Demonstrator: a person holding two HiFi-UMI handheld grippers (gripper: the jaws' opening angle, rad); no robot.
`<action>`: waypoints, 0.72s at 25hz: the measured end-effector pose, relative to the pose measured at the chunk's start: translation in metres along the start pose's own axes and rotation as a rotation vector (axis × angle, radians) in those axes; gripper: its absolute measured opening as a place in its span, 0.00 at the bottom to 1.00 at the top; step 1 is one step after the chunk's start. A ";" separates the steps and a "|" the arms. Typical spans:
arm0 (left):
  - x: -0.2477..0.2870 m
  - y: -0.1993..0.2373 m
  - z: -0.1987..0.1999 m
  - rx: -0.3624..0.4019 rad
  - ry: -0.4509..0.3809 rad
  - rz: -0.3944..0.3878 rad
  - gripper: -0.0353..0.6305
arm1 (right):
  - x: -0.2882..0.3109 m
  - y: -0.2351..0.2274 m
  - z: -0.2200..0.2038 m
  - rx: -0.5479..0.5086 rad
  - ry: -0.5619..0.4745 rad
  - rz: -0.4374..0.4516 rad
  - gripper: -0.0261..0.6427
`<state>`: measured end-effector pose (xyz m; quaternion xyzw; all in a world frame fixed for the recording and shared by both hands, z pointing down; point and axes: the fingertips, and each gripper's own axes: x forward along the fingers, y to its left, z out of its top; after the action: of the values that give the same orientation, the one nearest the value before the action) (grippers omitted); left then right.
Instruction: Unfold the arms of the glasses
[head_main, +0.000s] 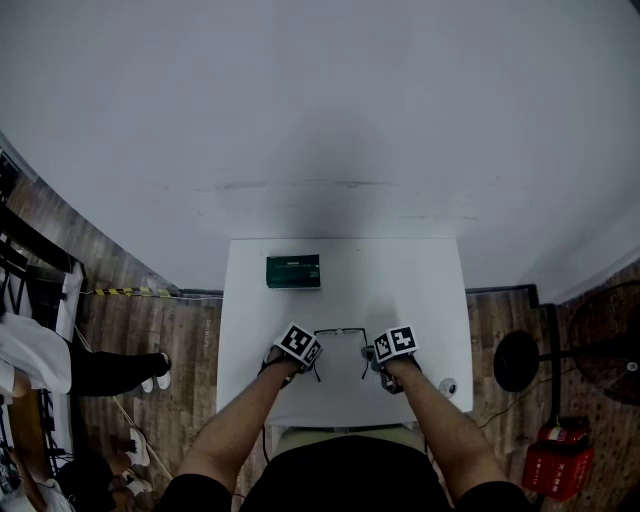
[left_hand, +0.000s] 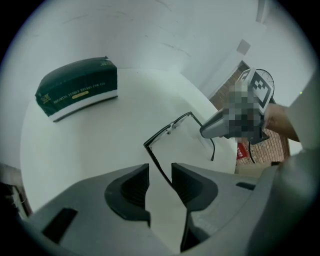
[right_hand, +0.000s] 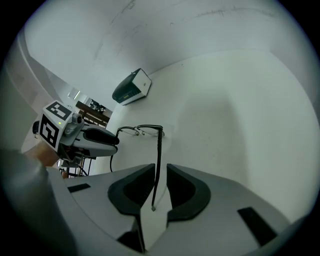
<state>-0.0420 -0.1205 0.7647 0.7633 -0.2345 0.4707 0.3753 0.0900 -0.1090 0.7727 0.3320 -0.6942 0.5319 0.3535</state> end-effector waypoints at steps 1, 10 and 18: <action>-0.003 0.001 0.002 0.002 -0.022 0.008 0.24 | -0.001 -0.001 0.001 -0.003 -0.013 -0.005 0.16; -0.077 -0.002 0.040 0.000 -0.463 0.055 0.27 | -0.048 -0.004 0.021 -0.109 -0.230 -0.097 0.28; -0.186 -0.040 0.051 0.003 -0.911 0.058 0.22 | -0.156 0.035 0.041 -0.256 -0.705 -0.077 0.04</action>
<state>-0.0689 -0.1362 0.5701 0.8862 -0.3962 0.0976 0.2193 0.1378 -0.1283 0.6158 0.4738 -0.8211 0.2802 0.1512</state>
